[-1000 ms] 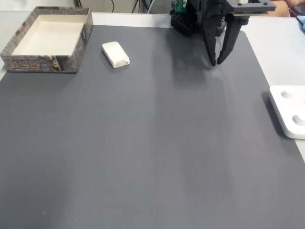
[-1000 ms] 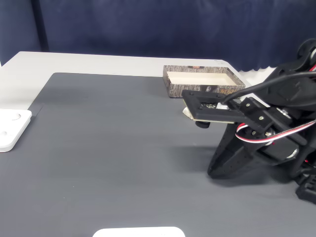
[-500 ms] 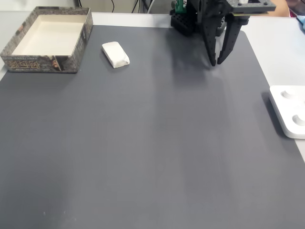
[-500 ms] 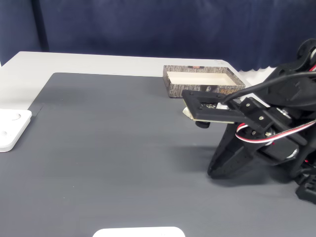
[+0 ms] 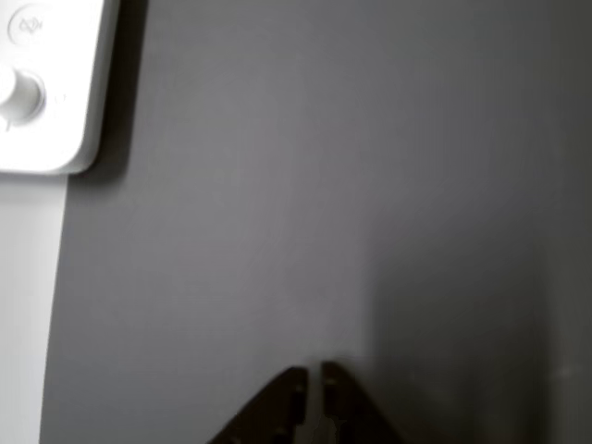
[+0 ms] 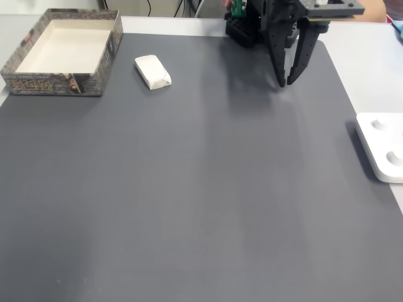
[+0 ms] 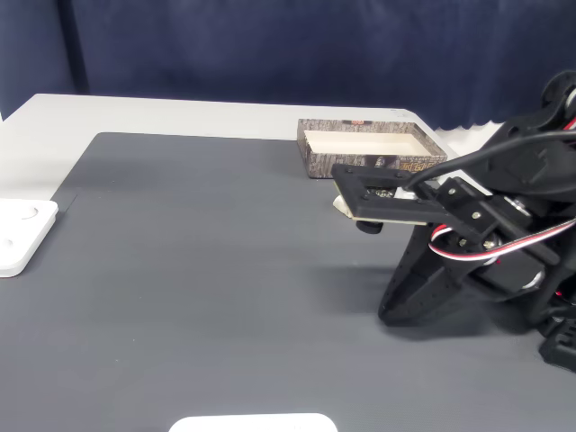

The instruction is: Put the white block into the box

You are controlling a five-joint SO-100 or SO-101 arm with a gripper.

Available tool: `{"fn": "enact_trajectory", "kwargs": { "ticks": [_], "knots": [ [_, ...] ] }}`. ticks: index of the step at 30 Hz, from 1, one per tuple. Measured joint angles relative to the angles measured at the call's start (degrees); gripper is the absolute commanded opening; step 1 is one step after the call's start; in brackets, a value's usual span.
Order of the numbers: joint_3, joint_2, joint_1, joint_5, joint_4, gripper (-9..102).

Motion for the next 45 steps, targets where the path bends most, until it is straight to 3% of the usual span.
{"fn": "enact_trajectory", "kwargs": {
  "ticks": [32, 37, 45],
  "knots": [
    [-0.09, 0.0, 1.41, -0.79, -0.62, -2],
    [-4.57, -4.92, 7.12, 0.44, -3.43, -2],
    [-21.53, -26.98, 18.54, 9.4, -3.69, -2]
  ]
}}
